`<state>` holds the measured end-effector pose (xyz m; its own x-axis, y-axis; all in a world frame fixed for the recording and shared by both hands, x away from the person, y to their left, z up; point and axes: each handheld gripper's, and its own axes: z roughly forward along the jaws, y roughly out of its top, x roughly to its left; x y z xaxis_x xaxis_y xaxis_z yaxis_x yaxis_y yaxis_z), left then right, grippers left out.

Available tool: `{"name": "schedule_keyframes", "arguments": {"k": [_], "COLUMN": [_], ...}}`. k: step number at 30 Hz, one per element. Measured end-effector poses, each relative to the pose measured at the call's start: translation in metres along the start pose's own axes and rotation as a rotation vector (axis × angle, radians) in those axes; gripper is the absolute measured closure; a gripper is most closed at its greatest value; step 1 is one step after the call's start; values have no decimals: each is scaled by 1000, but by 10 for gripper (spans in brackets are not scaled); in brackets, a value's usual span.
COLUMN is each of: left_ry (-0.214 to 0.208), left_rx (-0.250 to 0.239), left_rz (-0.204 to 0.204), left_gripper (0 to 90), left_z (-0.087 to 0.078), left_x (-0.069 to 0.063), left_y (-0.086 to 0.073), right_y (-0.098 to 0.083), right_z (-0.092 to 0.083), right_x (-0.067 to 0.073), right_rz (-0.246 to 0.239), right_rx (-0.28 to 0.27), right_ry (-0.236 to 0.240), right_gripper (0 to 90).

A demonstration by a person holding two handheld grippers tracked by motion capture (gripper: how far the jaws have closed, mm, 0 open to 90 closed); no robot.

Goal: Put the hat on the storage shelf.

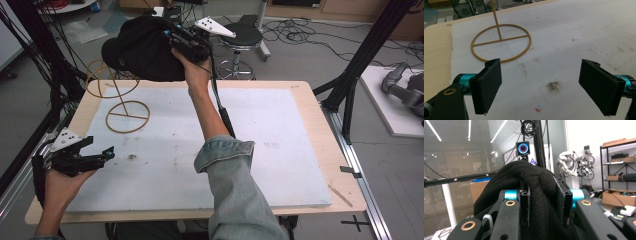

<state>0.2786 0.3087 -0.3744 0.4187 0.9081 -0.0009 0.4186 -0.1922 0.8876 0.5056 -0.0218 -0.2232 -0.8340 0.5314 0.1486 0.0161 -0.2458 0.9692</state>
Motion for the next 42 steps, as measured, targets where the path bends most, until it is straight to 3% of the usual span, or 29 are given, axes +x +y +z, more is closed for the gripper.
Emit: {"name": "schedule_keyframes", "arguments": {"k": [8, 17, 42], "left_ry": [4, 11, 15], "left_rx": [-2, -7, -8], "left_rz": [-2, -4, -9], "left_gripper": [188, 188, 188], "left_z": [-2, -8, -11], "left_x": [1, 3, 5], "left_y": [-1, -2, -4], "right_y": [-5, -16, -51], "right_z": [19, 41, 76], "right_x": [13, 25, 35], "right_rz": [3, 3, 48], "right_rx": [20, 48, 147], "right_ry": [37, 47, 58], "right_gripper": [711, 711, 703]}}
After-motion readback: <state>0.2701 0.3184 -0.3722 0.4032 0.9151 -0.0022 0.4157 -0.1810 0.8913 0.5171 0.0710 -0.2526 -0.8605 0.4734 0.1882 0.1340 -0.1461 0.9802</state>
